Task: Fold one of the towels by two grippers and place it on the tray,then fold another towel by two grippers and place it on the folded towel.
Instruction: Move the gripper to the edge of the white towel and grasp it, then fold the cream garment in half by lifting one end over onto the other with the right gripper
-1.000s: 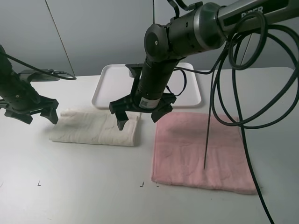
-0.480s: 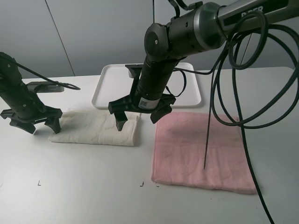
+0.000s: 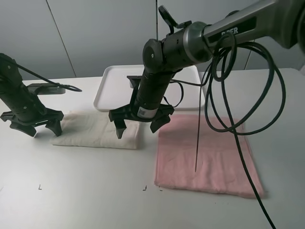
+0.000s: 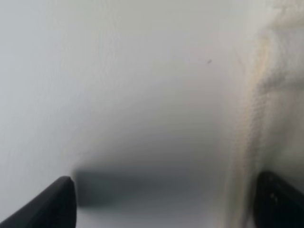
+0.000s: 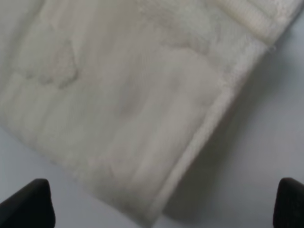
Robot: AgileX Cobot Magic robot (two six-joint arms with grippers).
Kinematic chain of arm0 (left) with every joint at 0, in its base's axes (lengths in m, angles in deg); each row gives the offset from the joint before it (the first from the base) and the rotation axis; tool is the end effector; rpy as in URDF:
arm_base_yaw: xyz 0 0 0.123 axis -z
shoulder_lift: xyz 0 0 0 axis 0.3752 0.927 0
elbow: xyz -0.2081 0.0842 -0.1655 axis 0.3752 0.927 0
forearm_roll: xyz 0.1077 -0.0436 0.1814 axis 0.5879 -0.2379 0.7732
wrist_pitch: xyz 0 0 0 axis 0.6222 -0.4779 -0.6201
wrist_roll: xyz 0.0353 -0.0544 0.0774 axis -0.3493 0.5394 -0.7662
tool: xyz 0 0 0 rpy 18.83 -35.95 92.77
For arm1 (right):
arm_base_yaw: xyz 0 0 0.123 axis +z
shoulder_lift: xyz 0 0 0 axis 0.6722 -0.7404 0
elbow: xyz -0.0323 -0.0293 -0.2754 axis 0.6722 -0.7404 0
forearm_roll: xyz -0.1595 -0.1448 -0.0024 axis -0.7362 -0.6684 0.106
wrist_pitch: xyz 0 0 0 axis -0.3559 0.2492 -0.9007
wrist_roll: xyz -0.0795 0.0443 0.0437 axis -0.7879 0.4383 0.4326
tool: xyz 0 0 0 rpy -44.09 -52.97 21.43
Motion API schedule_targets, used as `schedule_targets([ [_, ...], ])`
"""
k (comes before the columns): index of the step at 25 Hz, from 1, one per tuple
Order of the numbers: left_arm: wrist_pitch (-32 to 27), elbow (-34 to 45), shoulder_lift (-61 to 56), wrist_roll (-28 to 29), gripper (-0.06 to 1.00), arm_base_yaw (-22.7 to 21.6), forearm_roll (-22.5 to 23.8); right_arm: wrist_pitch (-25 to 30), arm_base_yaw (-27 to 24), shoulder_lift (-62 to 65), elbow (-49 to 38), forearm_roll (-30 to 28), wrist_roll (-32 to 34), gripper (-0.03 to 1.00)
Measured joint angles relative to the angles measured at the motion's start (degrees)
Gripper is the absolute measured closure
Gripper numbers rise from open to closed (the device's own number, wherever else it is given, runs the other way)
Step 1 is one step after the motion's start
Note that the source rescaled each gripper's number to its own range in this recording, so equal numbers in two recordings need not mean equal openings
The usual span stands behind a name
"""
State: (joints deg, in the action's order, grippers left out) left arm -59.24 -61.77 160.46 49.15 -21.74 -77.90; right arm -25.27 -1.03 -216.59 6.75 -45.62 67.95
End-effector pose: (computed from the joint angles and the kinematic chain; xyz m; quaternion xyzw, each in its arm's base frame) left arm 0.3265 -0.0017 0.1112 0.0168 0.9990 0.0006 0.0426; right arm 0.2890 0.2846 0.1165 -0.1751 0.9733 0.1477 0.0153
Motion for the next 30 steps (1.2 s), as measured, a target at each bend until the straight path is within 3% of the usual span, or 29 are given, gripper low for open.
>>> schedule_targets([
  [5, -0.1, 0.0, 0.0, 0.0, -0.02, 0.0, 0.0, -0.9, 0.0, -3.0, 2.6, 3.7, 0.1, -0.03],
  [11, -0.3, -0.1, 0.0, 0.0, -0.02, 0.0, 0.0, -2.0, 0.0, -4.0, 3.2, 4.1, 0.1, -0.01],
  [13, -0.3, -0.1, 0.0, 0.0, -0.02, 0.0, 0.0, -2.5, 0.0, -4.1, 3.3, 4.1, 0.1, 0.08],
  [18, -0.3, -0.1, 0.0, 0.0, -0.02, 0.0, 0.0, -3.7, 0.0, -5.3, 3.4, 4.2, 0.3, 0.41],
  [23, -0.3, -0.1, 0.0, 0.0, -0.02, 0.0, 0.0, -4.5, 0.0, -6.1, 3.4, 4.4, 0.3, 0.90],
  [30, -0.3, -0.1, 0.0, 0.0, -0.02, 0.0, 0.0, -4.4, 0.0, -5.5, 3.4, 4.5, -0.1, 0.93],
])
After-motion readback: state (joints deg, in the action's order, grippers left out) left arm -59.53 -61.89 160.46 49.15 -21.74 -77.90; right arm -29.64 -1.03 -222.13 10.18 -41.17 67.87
